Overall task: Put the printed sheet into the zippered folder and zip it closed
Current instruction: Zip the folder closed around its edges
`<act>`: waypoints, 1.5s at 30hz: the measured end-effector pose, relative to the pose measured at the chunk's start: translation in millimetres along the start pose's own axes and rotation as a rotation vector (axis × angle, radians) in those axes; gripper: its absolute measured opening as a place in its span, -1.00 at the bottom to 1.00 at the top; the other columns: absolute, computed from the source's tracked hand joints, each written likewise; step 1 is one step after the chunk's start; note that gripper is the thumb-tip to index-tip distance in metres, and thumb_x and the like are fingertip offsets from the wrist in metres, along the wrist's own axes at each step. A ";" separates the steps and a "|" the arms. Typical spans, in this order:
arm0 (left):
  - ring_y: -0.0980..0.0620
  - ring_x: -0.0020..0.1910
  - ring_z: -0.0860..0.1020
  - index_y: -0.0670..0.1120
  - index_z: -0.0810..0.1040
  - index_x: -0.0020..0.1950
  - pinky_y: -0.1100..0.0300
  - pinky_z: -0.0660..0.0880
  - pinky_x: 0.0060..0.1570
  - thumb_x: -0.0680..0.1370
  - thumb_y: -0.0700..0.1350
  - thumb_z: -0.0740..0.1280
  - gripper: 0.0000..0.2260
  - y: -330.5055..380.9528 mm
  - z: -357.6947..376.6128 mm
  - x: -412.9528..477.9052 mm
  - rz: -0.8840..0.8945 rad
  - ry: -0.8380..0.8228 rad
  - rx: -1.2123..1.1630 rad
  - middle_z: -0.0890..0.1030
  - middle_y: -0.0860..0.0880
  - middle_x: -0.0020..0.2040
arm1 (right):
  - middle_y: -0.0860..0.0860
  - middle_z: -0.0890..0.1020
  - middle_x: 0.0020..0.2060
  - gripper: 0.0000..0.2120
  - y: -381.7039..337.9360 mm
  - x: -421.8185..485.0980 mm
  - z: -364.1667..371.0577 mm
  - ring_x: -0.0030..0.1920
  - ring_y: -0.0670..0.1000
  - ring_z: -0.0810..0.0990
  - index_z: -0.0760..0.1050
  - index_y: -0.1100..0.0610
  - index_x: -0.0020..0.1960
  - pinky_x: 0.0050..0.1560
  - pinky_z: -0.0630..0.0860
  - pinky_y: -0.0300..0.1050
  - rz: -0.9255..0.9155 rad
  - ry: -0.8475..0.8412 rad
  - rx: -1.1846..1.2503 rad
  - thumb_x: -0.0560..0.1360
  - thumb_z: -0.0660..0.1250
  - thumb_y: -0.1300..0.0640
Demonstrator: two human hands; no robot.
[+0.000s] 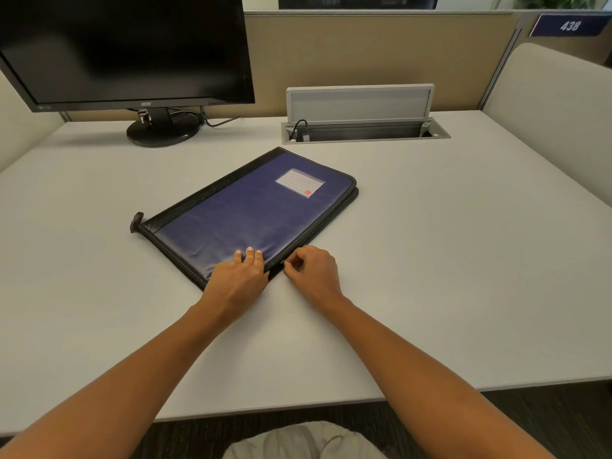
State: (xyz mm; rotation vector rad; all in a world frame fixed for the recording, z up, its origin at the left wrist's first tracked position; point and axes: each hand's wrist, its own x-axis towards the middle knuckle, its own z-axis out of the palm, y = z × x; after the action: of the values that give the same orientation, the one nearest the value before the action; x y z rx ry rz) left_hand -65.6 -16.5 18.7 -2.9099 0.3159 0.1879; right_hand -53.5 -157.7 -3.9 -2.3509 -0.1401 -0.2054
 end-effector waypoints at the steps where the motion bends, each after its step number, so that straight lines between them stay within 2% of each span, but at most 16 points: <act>1: -0.13 0.46 0.20 -0.18 0.06 0.48 -0.01 0.41 0.23 0.63 0.07 -0.07 -0.51 -1.2 0.0 -0.2 0.003 -0.005 0.003 0.17 -0.15 0.50 | 0.10 0.64 -0.23 -0.89 0.8 1.7 -0.9 -0.25 0.02 0.54 0.57 0.19 -0.22 -0.24 0.35 -0.20 -0.001 -0.001 0.001 0.42 0.34 0.15; 9: -0.16 0.44 0.22 -0.20 0.06 0.48 0.00 0.43 0.21 0.64 0.03 -0.08 -0.52 -4.0 -1.0 -0.6 0.045 -0.011 0.038 0.18 -0.18 0.49 | 0.10 0.62 -0.25 -0.88 2.8 5.2 0.5 -0.29 -0.02 0.48 0.56 0.20 -0.24 -0.26 0.33 -0.23 0.015 -0.006 0.019 0.42 0.35 0.15; 13: -0.17 0.44 0.22 -0.20 0.06 0.48 0.01 0.41 0.24 0.64 0.03 -0.08 -0.53 -3.4 -0.4 -0.4 0.045 -0.010 0.032 0.18 -0.18 0.49 | 0.09 0.61 -0.27 -0.89 2.6 4.4 2.4 -0.30 -0.03 0.47 0.54 0.20 -0.26 -0.34 0.26 -0.33 0.014 0.012 0.033 0.41 0.35 0.17; 17: -0.18 0.44 0.22 -0.21 0.06 0.48 0.00 0.41 0.23 0.65 0.01 -0.08 -0.54 -4.9 0.2 -2.2 0.054 0.010 0.045 0.19 -0.20 0.48 | 0.12 0.62 -0.30 -0.91 0.2 0.5 6.4 -0.30 0.02 0.52 0.55 0.22 -0.28 -0.27 0.32 -0.24 -0.018 0.007 0.062 0.38 0.36 0.22; 21: -0.18 0.45 0.19 -0.23 0.03 0.48 -0.02 0.34 0.30 0.65 -0.02 -0.07 -0.55 -6.3 1.9 -3.2 0.059 -0.003 0.044 0.17 -0.22 0.49 | 0.12 0.63 -0.30 -0.92 -2.5 -1.2 7.9 -0.34 -0.07 0.46 0.57 0.22 -0.27 -0.26 0.35 -0.24 -0.041 -0.022 0.087 0.37 0.37 0.21; 26: -0.17 0.45 0.20 -0.22 0.04 0.48 0.00 0.34 0.30 0.65 -0.01 -0.05 -0.54 -7.9 0.1 -4.1 0.067 0.011 0.047 0.17 -0.22 0.49 | 0.13 0.63 -0.31 -0.93 -11.1 -8.9 14.5 -0.34 -0.06 0.46 0.56 0.22 -0.29 -0.26 0.34 -0.23 -0.107 -0.104 0.100 0.34 0.38 0.21; 32: -0.14 0.45 0.22 -0.19 0.06 0.48 0.02 0.40 0.23 0.63 0.07 -0.07 -0.50 -11.6 -0.7 -6.3 0.071 0.031 0.058 0.19 -0.17 0.49 | 0.13 0.64 -0.30 -0.92 -8.8 -3.5 9.4 -0.34 -0.06 0.45 0.57 0.23 -0.28 -0.25 0.38 -0.21 -0.076 -0.066 0.090 0.34 0.38 0.21; 45: -0.15 0.44 0.23 -0.21 0.05 0.48 0.03 0.35 0.30 0.64 0.01 -0.07 -0.53 -18.4 -1.3 -7.5 0.114 0.030 0.066 0.20 -0.19 0.48 | 0.13 0.63 -0.31 -0.92 -1.3 8.2 5.0 -0.29 0.05 0.55 0.55 0.23 -0.30 -0.23 0.46 -0.13 -0.017 -0.025 0.058 0.34 0.38 0.21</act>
State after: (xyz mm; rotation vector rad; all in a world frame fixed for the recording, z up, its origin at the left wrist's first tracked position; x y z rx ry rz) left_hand -68.5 2.3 24.6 -2.8339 0.4841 0.1490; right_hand -45.2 -152.9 -4.9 -2.2964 -0.1766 -0.1780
